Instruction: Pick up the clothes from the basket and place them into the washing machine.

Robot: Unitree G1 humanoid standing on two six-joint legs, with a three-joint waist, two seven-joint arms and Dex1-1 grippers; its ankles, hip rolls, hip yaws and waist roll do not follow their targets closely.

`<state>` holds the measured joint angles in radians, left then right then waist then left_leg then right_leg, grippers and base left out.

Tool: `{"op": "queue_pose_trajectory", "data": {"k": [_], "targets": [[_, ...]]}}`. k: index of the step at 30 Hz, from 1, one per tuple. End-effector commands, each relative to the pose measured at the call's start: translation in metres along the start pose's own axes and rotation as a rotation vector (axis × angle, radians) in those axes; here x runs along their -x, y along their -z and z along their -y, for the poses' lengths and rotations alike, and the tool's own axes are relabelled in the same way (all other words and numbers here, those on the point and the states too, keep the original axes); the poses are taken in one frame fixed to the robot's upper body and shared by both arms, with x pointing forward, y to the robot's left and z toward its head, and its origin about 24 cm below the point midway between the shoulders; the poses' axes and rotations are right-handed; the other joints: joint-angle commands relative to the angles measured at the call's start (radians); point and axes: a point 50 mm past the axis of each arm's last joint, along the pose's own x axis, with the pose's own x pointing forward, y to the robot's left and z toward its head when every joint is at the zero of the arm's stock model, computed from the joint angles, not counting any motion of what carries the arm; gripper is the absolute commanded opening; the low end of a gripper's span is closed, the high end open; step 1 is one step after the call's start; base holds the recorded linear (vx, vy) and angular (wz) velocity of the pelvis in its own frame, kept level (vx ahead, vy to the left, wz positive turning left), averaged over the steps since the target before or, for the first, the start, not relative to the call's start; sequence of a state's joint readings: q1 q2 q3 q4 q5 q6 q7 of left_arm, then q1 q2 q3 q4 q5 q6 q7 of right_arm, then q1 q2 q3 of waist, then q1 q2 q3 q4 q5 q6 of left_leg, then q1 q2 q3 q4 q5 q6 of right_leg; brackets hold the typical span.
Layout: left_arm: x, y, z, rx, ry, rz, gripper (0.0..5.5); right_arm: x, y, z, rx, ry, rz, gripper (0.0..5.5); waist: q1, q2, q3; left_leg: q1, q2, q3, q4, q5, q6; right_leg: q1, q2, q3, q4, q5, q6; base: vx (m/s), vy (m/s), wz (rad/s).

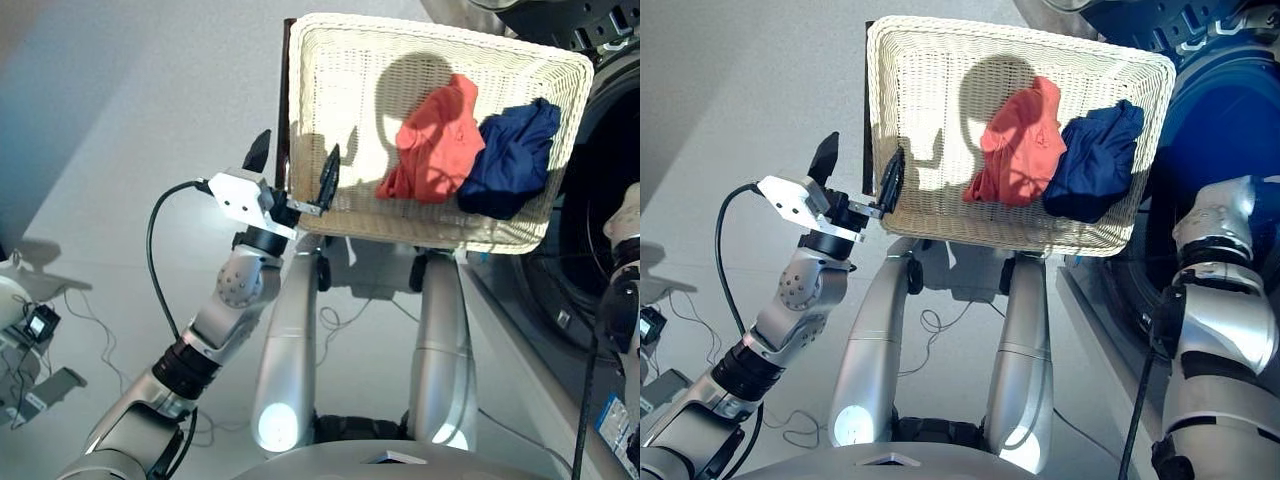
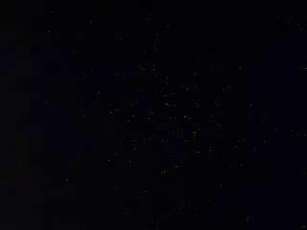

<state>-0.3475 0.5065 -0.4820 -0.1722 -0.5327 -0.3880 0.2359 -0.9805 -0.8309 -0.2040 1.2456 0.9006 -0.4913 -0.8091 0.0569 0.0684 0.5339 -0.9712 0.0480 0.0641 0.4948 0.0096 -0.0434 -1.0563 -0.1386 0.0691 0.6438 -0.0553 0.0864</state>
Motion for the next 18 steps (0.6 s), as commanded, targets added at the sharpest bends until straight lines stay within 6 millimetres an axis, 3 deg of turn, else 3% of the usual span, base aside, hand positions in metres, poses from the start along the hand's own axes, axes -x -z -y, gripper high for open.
{"op": "queue_pose_trajectory", "data": {"k": [1, 7, 8, 14, 15, 18], "targets": [[0.002, -0.029, 0.003, 0.033, 0.004, 0.139, 5.5, -0.029, -0.068, 0.006, -0.173, 0.086, 0.187, 0.0, -0.026, 0.013, -0.014, 0.008, -0.006, -0.001, 0.104, -0.138, -0.011, 0.049, 0.009, 0.014, -0.024, -0.008, 0.024, 0.0, 0.0, 0.0], [0.001, -0.031, 0.002, 0.035, -0.004, 0.148, 5.5, -0.025, -0.06, 0.002, -0.177, 0.065, 0.152, 0.0, -0.03, 0.007, -0.014, 0.008, -0.005, 0.007, 0.108, -0.142, -0.008, 0.049, 0.011, 0.02, -0.026, -0.005, 0.022, 0.0, 0.0, 0.0], [0.001, -0.031, 0.003, 0.038, -0.006, 0.146, 5.5, -0.021, -0.053, -0.002, -0.164, 0.033, 0.129, 5.5, -0.029, 0.008, -0.014, 0.01, -0.006, 0.008, 0.108, -0.142, -0.006, 0.05, 0.012, 0.021, -0.028, -0.005, 0.021, 0.0, 0.0, 0.0], [-0.004, -0.028, 0.006, 0.065, -0.014, 0.148, 5.5, 0.008, -0.019, -0.02, -0.142, -0.122, 0.076, 5.5, -0.034, 0.002, -0.014, 0.025, -0.005, 0.016, 0.095, -0.138, -0.003, 0.066, 0.013, 0.02, -0.041, 0.0, 0.019, 0.0, 0.0, 0.0], [-0.006, -0.025, 0.009, 0.072, -0.015, 0.143, 5.5, 0.029, 0.003, -0.029, -0.061, -0.257, 0.054, 5.5, -0.033, 0.0, -0.014, 0.031, -0.005, 0.016, 0.091, -0.138, -0.001, 0.072, 0.016, 0.019, -0.046, 0.001, 0.018, 0.0, 0.0, 0.0], [-0.008, -0.019, 0.01, 0.081, -0.023, 0.135, 5.5, 0.07, 0.044, -0.034, 0.107, -0.498, 0.029, 5.5, -0.04, -0.011, -0.014, 0.042, -0.004, 0.024, 0.079, -0.132, 0.003, 0.084, 0.021, 0.018, -0.063, 0.009, 0.017, 0.0, 0.0, 0.0]]}}
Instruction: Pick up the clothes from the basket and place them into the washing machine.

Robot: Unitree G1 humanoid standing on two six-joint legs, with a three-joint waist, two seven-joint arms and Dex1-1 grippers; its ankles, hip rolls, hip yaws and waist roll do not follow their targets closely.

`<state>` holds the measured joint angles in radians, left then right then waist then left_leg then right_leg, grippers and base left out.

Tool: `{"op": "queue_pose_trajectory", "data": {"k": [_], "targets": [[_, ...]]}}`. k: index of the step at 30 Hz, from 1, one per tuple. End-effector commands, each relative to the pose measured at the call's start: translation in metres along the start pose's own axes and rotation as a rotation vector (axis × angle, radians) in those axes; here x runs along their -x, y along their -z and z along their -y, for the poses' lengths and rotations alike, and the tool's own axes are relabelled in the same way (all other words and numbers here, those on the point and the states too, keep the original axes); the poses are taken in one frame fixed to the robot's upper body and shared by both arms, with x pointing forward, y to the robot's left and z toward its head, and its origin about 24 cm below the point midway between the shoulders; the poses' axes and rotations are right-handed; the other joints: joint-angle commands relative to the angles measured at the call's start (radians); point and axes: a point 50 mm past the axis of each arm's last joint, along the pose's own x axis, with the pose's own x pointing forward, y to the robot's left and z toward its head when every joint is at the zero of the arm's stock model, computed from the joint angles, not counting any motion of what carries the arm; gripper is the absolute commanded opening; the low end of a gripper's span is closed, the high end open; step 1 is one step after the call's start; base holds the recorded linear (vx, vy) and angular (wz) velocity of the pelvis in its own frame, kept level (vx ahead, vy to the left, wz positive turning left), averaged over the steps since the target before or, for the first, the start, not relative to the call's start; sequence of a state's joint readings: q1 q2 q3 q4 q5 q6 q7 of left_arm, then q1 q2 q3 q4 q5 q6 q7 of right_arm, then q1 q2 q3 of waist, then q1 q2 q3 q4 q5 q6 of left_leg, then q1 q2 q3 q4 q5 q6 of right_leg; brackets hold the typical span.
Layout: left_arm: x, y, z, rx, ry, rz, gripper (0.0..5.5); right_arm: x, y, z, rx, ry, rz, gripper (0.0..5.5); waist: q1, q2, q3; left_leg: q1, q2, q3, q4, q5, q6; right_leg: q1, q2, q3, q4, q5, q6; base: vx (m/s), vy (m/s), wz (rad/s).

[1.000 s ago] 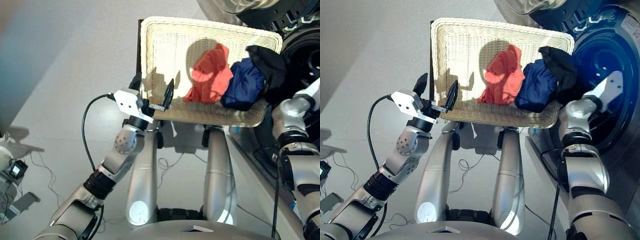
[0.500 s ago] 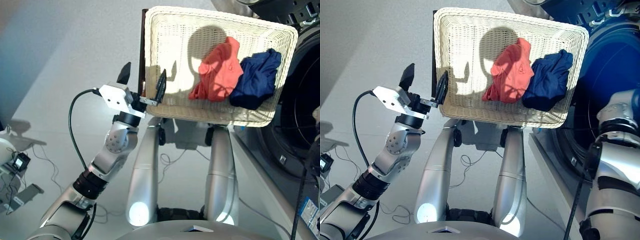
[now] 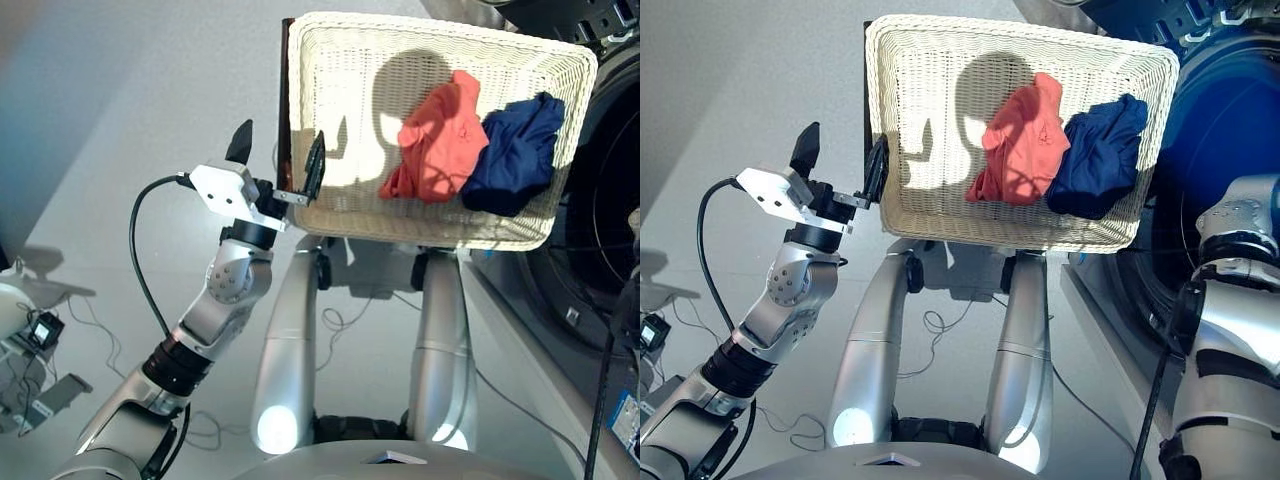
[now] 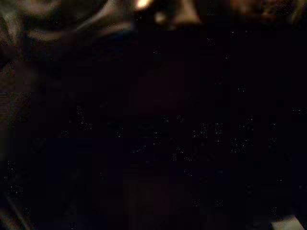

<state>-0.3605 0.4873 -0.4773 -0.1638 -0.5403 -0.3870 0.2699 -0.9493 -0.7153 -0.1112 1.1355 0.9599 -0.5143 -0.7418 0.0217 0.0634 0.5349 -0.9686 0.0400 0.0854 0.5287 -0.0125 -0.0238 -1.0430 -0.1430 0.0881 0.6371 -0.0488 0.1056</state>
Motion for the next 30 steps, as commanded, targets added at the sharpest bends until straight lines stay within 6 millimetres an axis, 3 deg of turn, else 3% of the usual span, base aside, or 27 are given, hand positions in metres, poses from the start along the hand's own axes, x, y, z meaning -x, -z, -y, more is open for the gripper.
{"op": "queue_pose_trajectory", "data": {"k": [1, 4, 8, 14, 25, 30], "targets": [[-0.004, -0.018, 0.012, 0.073, 0.015, 0.123, 5.5, 0.041, 0.024, -0.025, 0.156, -0.362, 0.084, 5.5, -0.006, -0.009, -0.015, 0.043, 0.005, 0.002, 0.043, -0.108, -0.015, 0.074, 0.026, -0.002, -0.059, 0.004, -0.004, 0.0, 0.0, 0.0], [-0.004, -0.01, 0.011, 0.078, 0.001, 0.098, 5.5, 0.089, 0.059, -0.023, 0.263, -0.636, 0.058, 5.5, -0.017, -0.024, -0.015, 0.05, 0.007, 0.004, 0.038, -0.102, -0.013, 0.081, 0.029, -0.004, -0.065, 0.01, -0.006, 0.0, 0.0, 0.0], [-0.001, -0.004, 0.007, 0.035, -0.011, 0.074, 5.5, 0.142, 0.075, -0.011, 0.308, -0.931, 0.064, 5.5, -0.034, -0.041, -0.015, 0.058, 0.009, 0.005, 0.029, -0.093, -0.013, 0.089, 0.03, -0.007, -0.071, 0.014, -0.006, 0.0, 0.0, 0.0], [-0.017, 0.001, 0.01, -0.037, -0.017, 0.087, 5.5, 0.208, 0.052, -0.009, 0.192, -1.32, 0.137, 5.5, -0.062, -0.067, -0.015, 0.067, 0.013, 0.005, 0.02, -0.083, -0.015, 0.095, 0.031, -0.005, -0.077, 0.021, -0.004, 0.0, 0.0, 0.0], [-0.043, 0.037, 0.022, -0.3, -0.015, -0.01, 5.5, 0.258, 0.003, -0.013, -0.016, -1.534, 0.316, 5.5, -0.104, -0.101, -0.015, 0.058, 0.026, 0.015, 0.027, -0.078, -0.015, 0.085, 0.038, 0.001, -0.074, 0.027, 0.001, 0.0, 0.0, 0.0], [-0.055, 0.06, 0.04, -0.327, 0.002, -0.095, 5.5, 0.289, -0.009, -0.017, -0.114, -1.621, 0.332, 5.5, -0.123, -0.108, -0.015, 0.044, 0.031, 0.022, 0.03, -0.074, -0.017, 0.07, 0.043, 0.01, -0.073, 0.03, 0.003, 0.0, 0.0, 0.0]]}}
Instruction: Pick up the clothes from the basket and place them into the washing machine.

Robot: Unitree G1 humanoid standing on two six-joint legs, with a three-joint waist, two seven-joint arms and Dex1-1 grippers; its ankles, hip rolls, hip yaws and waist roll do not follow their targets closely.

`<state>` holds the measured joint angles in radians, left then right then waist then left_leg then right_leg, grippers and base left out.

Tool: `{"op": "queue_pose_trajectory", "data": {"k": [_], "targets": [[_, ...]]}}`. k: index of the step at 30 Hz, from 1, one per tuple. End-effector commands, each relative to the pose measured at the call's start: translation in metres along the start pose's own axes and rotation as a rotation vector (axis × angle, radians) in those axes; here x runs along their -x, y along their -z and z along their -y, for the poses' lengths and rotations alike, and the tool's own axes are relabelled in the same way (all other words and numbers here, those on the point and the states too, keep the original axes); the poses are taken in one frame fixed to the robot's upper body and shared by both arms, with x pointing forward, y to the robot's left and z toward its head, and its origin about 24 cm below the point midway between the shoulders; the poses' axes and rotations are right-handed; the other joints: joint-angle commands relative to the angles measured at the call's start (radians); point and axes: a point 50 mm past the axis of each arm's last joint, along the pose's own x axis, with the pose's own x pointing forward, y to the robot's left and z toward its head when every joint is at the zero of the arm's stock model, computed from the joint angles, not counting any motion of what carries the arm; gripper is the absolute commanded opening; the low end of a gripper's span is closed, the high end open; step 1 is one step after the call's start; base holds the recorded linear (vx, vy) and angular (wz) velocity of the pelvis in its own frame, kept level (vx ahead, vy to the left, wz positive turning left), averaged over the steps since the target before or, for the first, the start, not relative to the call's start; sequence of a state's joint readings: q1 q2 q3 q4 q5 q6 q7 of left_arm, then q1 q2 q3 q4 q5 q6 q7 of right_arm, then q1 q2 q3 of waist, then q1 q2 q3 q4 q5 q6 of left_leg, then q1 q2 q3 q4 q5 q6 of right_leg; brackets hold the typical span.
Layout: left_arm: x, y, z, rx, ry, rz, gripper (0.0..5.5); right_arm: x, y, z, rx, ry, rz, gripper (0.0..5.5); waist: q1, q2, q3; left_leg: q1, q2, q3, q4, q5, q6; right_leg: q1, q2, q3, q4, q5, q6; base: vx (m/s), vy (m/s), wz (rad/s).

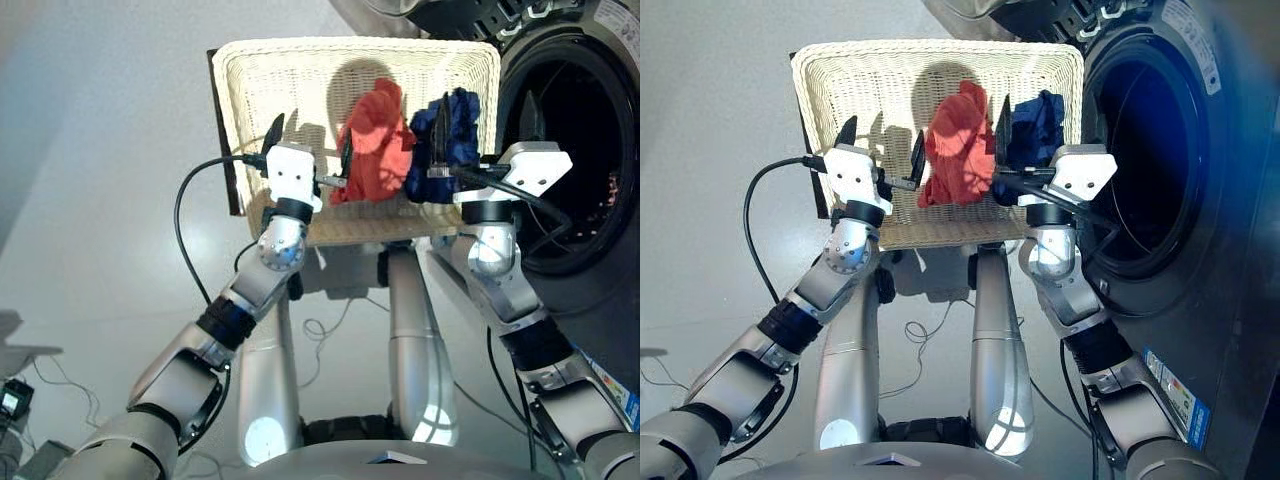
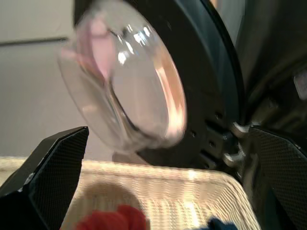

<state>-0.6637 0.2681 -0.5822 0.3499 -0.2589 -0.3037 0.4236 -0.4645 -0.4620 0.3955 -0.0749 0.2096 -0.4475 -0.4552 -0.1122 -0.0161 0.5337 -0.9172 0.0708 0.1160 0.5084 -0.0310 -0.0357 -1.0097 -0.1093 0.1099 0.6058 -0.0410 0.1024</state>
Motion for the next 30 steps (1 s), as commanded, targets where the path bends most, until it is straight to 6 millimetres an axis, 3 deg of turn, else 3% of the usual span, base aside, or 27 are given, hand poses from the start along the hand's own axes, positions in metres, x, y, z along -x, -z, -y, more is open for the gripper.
{"op": "queue_pose_trajectory", "data": {"k": [1, 7, 11, 21, 30], "targets": [[-0.009, -0.01, 0.021, -0.03, 0.055, 0.06, 5.5, -0.009, -0.039, -0.027, -0.084, -0.104, 0.193, 5.5, 0.007, -0.029, -0.014, -0.013, 0.002, -0.009, 0.053, -0.055, -0.006, 0.032, 0.009, -0.011, -0.04, 0.023, 0.005, 0.0, 0.0, 0.0], [-0.026, 0.001, 0.036, -0.053, 0.044, -0.034, 5.5, -0.017, -0.052, -0.073, -0.178, -0.265, 0.227, 5.5, -0.012, -0.044, -0.014, -0.034, 0.013, 0.003, 0.06, -0.055, -0.012, 0.007, 0.02, -0.002, -0.044, 0.034, 0.007, 0.0, 0.0, 0.0], [-0.031, 0.008, 0.041, -0.034, 0.028, -0.102, 5.5, -0.022, -0.058, -0.093, -0.219, -0.319, 0.24, 5.5, -0.02, -0.053, -0.014, -0.056, 0.024, 0.008, 0.082, -0.061, -0.016, -0.014, 0.029, 0.003, -0.029, 0.031, 0.004, 0.0, 0.0, 0.0], [-0.043, 0.029, 0.04, 0.024, -0.058, -0.294, 5.5, -0.026, -0.072, -0.122, -0.335, -0.407, 0.252, 5.5, -0.046, -0.07, -0.014, -0.107, 0.051, 0.014, 0.133, -0.079, -0.027, -0.069, 0.045, 0.01, 0.008, 0.025, 0.004, 0.0, 0.0, 0.0], [-0.055, 0.038, 0.017, 0.106, -0.186, -0.428, 5.5, -0.025, -0.089, -0.136, -0.467, -0.449, 0.268, 5.5, -0.073, -0.091, -0.014, -0.155, 0.088, 0.018, 0.22, -0.108, -0.041, -0.122, 0.071, 0.012, 0.079, 0.004, 0.004, -0.001, -0.002, -0.02]]}}
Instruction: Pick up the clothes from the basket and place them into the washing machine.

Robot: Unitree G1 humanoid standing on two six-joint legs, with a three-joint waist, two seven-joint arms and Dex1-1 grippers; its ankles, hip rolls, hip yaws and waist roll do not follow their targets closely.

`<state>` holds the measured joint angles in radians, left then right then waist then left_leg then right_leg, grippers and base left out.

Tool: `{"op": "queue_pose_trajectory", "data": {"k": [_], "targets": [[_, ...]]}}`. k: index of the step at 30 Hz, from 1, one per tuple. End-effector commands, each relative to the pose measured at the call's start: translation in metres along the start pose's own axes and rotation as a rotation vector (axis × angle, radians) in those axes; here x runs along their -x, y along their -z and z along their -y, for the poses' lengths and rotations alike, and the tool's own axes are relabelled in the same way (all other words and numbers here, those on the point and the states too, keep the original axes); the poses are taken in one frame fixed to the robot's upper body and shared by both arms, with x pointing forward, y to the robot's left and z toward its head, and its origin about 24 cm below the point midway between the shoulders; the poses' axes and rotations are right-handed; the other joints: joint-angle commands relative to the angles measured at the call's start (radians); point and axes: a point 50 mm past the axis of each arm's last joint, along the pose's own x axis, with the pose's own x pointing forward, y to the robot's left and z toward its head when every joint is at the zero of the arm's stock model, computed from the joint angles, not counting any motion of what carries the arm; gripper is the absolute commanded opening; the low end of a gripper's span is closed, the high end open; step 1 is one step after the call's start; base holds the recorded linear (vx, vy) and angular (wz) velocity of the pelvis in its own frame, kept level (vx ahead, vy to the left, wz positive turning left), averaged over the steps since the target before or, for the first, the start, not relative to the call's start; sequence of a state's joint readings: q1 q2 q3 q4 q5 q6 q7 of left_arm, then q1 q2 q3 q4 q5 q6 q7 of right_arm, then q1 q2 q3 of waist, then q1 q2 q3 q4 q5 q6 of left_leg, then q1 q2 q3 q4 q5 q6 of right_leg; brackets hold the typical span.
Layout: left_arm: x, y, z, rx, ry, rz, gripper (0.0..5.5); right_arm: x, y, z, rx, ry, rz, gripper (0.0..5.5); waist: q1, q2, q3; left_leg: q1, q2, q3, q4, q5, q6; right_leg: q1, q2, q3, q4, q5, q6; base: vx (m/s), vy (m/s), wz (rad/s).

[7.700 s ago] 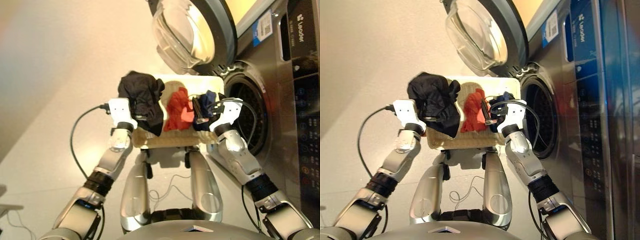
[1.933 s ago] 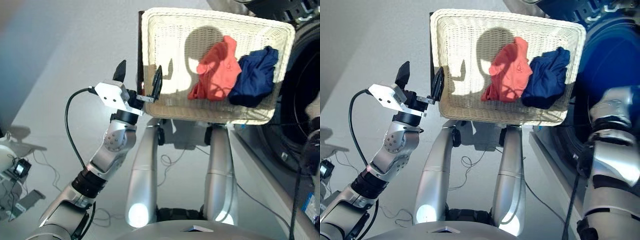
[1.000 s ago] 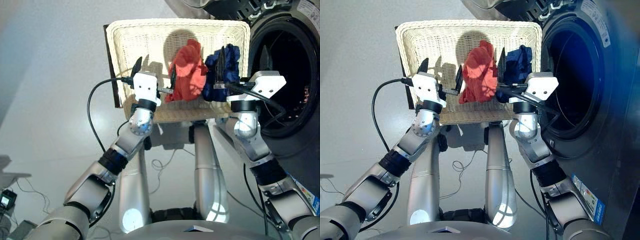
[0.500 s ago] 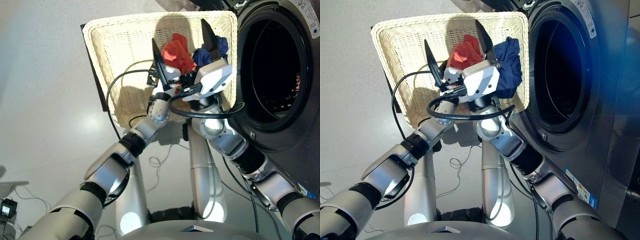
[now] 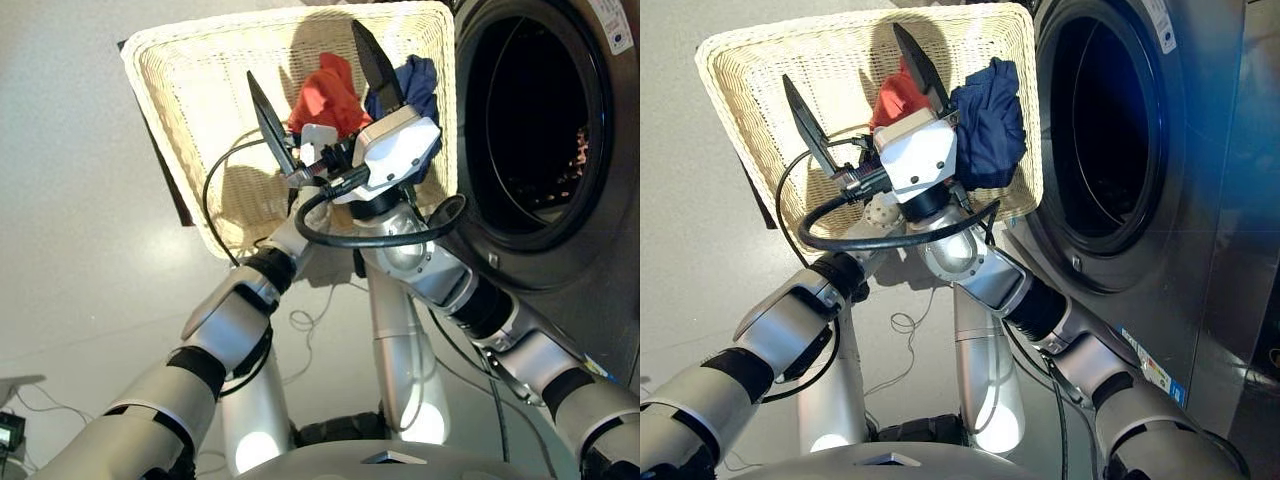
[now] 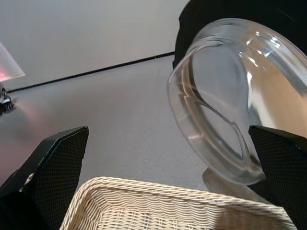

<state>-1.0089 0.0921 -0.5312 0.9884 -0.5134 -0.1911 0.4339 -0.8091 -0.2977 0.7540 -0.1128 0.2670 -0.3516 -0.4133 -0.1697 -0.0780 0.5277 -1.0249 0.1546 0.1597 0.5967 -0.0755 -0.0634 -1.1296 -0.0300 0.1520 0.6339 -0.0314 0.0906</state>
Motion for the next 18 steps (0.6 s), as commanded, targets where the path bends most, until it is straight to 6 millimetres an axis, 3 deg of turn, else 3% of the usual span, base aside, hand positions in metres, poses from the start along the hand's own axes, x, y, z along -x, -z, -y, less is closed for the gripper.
{"op": "queue_pose_trajectory", "data": {"k": [1, 8, 9, 10, 12, 13, 15, 18], "targets": [[-0.003, -0.004, 0.017, 0.054, -0.002, -0.046, 5.5, -0.012, -0.037, -0.025, -0.163, -0.056, 0.175, 5.5, -0.02, -0.031, -0.008, -0.051, 0.008, -0.025, 0.14, -0.067, -0.015, -0.007, -0.006, -0.029, 0.058, -0.009, 0.017, 0.0, 0.0, 0.0], [-0.01, -0.01, 0.006, 0.045, -0.043, -0.059, 5.5, -0.011, -0.04, -0.024, -0.192, -0.056, 0.181, 5.5, -0.044, -0.043, -0.008, -0.071, 0.019, -0.024, 0.162, -0.074, -0.019, -0.033, 0.007, -0.03, 0.073, -0.007, 0.018, 0.0, 0.0, 0.0], [-0.011, -0.01, 0.005, 0.036, -0.046, -0.055, 3.41, -0.011, -0.041, -0.024, -0.199, -0.058, 0.183, 5.5, -0.045, -0.043, -0.008, -0.072, 0.02, -0.024, 0.163, -0.073, -0.02, -0.033, 0.009, -0.029, 0.072, -0.005, 0.019, 0.0, 0.0, 0.0], [-0.011, -0.012, 0.006, 0.029, -0.046, -0.05, 2.57, -0.011, -0.041, -0.023, -0.197, -0.06, 0.186, 5.5, -0.047, -0.042, -0.008, -0.073, 0.019, -0.023, 0.163, -0.073, -0.019, -0.036, 0.011, -0.027, 0.073, -0.005, 0.02, 0.0, 0.0, 0.0], [-0.012, -0.014, 0.007, 0.004, -0.039, -0.041, 2.46, -0.01, -0.042, -0.022, -0.188, -0.053, 0.19, 5.5, -0.049, -0.041, -0.008, -0.073, 0.02, -0.021, 0.163, -0.071, -0.019, -0.038, 0.014, -0.027, 0.074, -0.005, 0.019, 0.0, 0.0, 0.0], [-0.012, -0.014, 0.007, 0.003, -0.042, -0.041, 1.96, -0.01, -0.041, -0.02, -0.186, -0.047, 0.188, 5.5, -0.048, -0.039, -0.008, -0.072, 0.021, -0.022, 0.16, -0.07, -0.019, -0.038, 0.014, -0.028, 0.072, -0.004, 0.02, 0.0, 0.0, 0.0], [-0.012, -0.014, 0.006, 0.007, -0.049, -0.042, 0.0, -0.011, -0.041, -0.019, -0.184, -0.037, 0.189, 5.5, -0.047, -0.038, -0.008, -0.069, 0.02, -0.021, 0.154, -0.069, -0.019, -0.035, 0.013, -0.03, 0.067, -0.001, 0.02, 0.0, 0.0, 0.0], [-0.013, -0.017, 0.008, -0.003, -0.042, -0.034, 0.0, -0.011, -0.042, -0.015, -0.175, -0.023, 0.193, 5.5, -0.048, -0.035, -0.008, -0.065, 0.023, -0.02, 0.143, -0.063, -0.019, -0.031, 0.013, -0.03, 0.055, 0.007, 0.019, 0.0, 0.0, 0.0]]}}
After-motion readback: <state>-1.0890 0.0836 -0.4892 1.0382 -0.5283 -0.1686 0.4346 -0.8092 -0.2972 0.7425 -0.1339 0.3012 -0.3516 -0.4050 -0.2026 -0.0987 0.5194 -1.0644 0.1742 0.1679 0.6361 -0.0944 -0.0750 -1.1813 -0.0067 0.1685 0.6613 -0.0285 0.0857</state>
